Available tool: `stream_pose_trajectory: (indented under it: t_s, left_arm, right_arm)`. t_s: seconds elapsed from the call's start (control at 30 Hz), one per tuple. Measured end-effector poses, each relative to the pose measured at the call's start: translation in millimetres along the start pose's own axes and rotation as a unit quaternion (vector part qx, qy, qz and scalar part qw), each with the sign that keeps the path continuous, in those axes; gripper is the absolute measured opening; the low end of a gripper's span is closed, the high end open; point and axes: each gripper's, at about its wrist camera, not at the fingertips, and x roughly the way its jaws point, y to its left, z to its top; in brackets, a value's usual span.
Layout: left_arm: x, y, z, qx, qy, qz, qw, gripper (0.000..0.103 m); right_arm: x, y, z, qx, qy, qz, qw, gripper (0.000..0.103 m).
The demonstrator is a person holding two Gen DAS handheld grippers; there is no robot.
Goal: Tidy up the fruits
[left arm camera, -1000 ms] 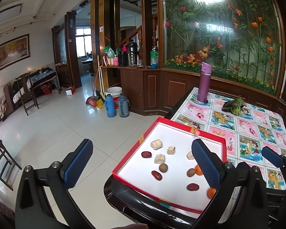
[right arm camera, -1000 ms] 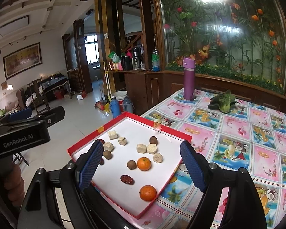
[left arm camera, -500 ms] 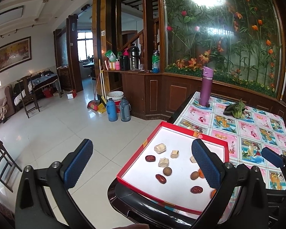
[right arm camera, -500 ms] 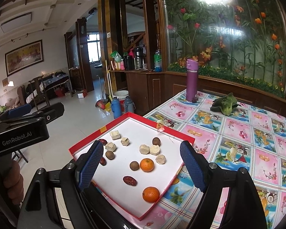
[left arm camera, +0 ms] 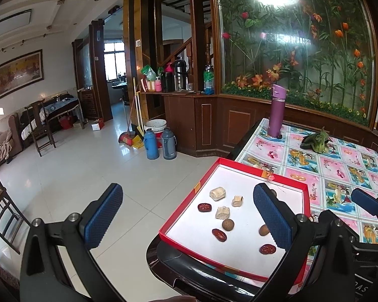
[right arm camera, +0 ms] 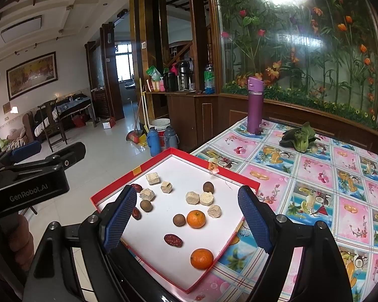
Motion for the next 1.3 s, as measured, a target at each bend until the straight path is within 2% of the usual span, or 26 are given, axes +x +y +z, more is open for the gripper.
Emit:
stream_pose_trajectory:
  t_s: [0.83,1.3]
  left_arm:
    - [17.9,8.6,-5.1,0.001,0.020,0.001,0.9998,0.103]
    - [22.3,2.4,-6.6,0.017,0.019,-0.012,0.9996,0.103]
  right_arm:
    - [15.7,4.0,4.6,-0.003,0.013,0.004,1.000,0.083]
    - [24.6,6.5,3.0,0.000,0.021,0.005,1.000,0.083]
